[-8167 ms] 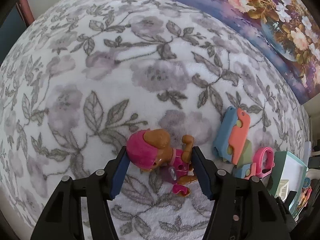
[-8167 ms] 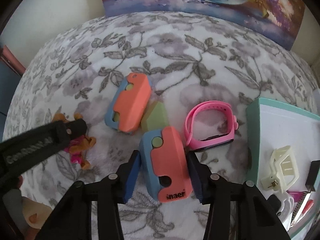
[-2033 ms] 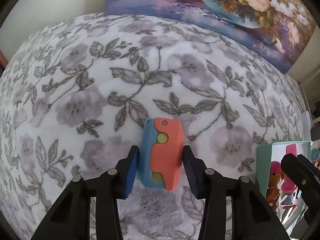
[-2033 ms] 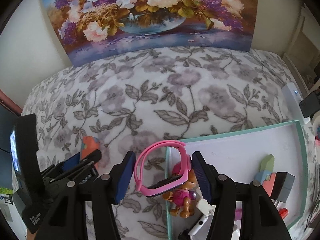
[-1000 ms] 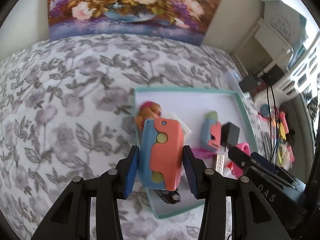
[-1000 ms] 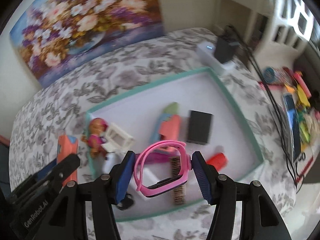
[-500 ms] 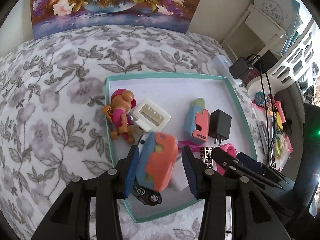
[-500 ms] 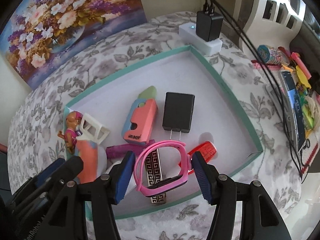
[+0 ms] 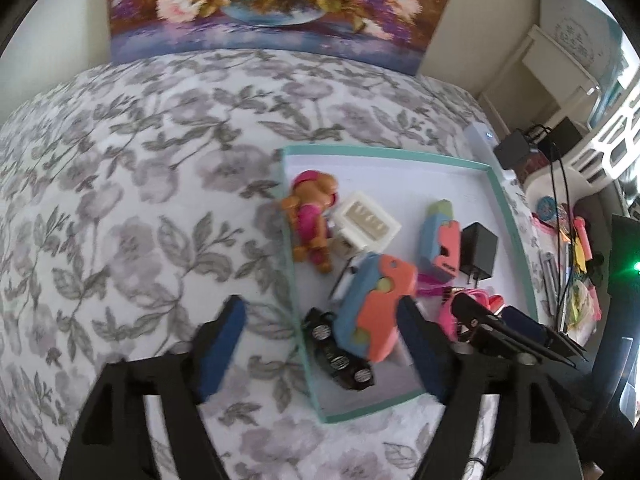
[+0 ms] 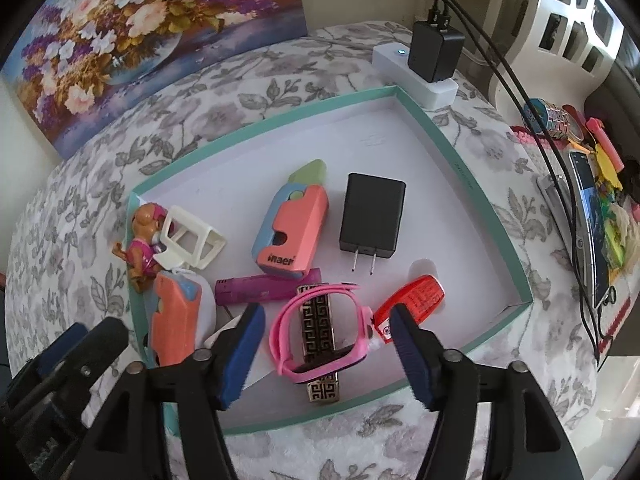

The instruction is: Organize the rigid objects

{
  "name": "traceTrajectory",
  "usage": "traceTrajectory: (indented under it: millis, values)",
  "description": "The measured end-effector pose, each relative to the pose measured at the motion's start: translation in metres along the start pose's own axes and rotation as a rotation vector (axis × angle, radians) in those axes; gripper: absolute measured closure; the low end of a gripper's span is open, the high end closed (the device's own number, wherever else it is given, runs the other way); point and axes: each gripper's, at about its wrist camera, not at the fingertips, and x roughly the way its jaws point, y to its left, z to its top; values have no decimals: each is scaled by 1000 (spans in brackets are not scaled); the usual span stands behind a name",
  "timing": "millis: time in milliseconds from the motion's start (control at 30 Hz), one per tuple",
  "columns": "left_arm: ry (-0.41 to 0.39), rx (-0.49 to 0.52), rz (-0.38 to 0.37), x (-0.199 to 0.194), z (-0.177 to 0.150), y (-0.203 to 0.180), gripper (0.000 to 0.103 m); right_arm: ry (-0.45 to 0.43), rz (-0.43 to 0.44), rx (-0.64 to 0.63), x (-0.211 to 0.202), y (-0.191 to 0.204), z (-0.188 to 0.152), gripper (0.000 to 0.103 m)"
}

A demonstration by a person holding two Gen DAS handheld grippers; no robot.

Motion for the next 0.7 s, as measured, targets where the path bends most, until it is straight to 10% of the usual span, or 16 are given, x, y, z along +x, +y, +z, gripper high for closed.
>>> traceTrajectory:
  millis: [367, 700]
  values:
    - [-13, -38, 138, -7, -23, 35, 3, -16, 0, -30, -10, 9, -24, 1]
    - [-66, -56, 185, -35, -43, 58, 3, -65, 10, -86, -34, 24, -50, 0]
